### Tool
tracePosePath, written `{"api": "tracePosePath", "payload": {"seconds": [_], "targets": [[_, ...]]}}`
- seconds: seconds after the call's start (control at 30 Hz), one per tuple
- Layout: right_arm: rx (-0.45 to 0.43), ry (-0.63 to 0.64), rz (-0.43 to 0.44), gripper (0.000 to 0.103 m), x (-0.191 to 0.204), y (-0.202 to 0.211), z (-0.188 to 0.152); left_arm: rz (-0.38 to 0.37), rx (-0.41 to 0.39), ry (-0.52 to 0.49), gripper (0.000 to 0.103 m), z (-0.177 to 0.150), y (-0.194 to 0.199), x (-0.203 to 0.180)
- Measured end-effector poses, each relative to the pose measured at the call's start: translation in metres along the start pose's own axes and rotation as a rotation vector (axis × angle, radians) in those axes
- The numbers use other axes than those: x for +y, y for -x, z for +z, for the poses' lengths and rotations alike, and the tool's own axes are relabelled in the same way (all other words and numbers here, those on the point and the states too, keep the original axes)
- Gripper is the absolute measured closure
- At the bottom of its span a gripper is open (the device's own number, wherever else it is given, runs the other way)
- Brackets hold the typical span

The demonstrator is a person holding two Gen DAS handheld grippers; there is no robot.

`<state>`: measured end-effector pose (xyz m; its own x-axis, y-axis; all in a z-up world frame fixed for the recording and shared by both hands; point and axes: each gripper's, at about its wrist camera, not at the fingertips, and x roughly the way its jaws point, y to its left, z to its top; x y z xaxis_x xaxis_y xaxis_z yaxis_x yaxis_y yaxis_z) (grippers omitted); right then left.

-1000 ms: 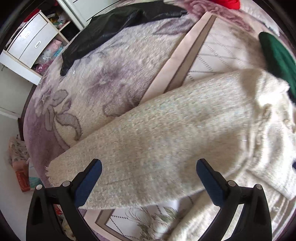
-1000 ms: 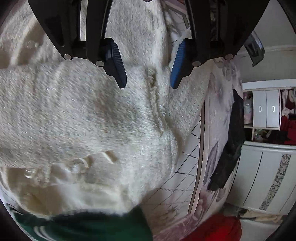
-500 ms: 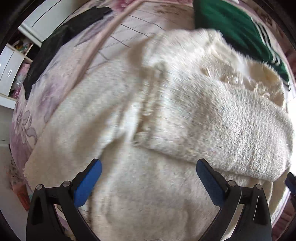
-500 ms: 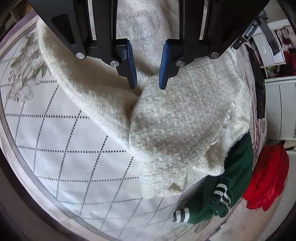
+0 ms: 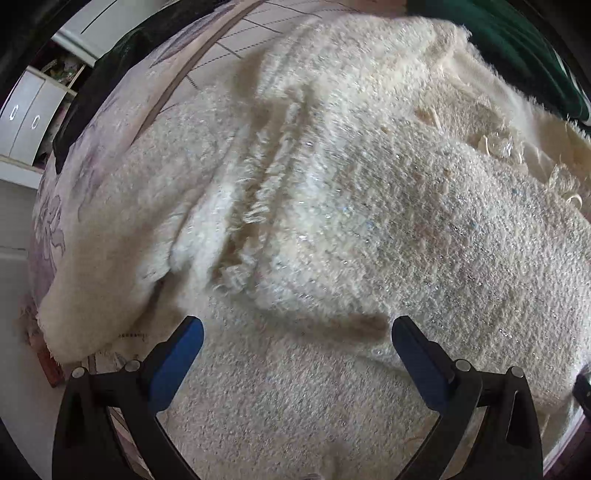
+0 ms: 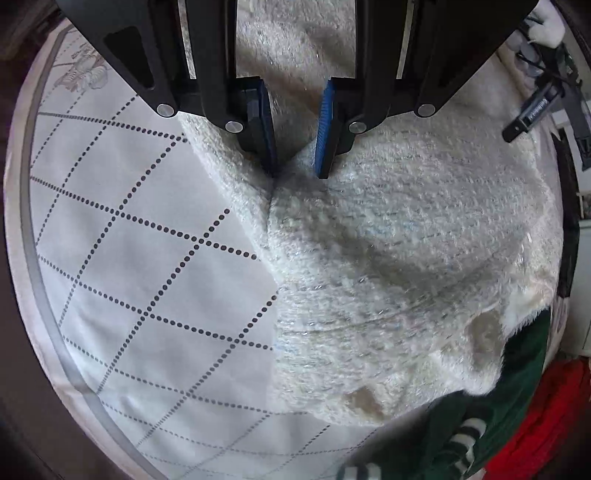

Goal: Fold large clothes
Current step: 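Lift the sleeve with the right gripper and lay it across the jacket body, then grasp the other sleeve cuff with the left gripper and lift it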

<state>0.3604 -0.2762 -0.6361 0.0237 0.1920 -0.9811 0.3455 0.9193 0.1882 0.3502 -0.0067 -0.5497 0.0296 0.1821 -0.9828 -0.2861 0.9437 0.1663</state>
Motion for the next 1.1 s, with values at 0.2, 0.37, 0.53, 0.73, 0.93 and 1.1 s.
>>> {"api": "tracePosePath", "payload": {"seconds": [0.2,0.37,0.53,0.73,0.93,1.1], "targets": [[0.011,0.167,0.02,0.04,0.055,0.031,-0.048,-0.155,0.0,0.289,0.0,-0.041,0.033,0.117],[0.065,0.248,0.057,0.04,0.116,0.026,-0.095,-0.225,0.033,0.608,0.0,-0.092,0.02,0.247],[0.078,0.326,0.011,0.04,0.202,-0.001,-0.135,-0.343,0.078,0.918,0.0,-0.143,-0.026,0.348],[0.062,0.372,-0.038,0.04,0.249,-0.018,-0.164,-0.469,0.056,1.138,0.0,-0.177,-0.069,0.391],[0.054,0.403,-0.088,0.04,0.263,-0.023,-0.178,-0.512,0.003,1.229,0.009,-0.179,-0.086,0.428],[0.041,0.425,-0.112,0.04,0.276,-0.025,-0.19,-0.449,-0.061,1.203,0.048,-0.165,-0.084,0.448]]}}
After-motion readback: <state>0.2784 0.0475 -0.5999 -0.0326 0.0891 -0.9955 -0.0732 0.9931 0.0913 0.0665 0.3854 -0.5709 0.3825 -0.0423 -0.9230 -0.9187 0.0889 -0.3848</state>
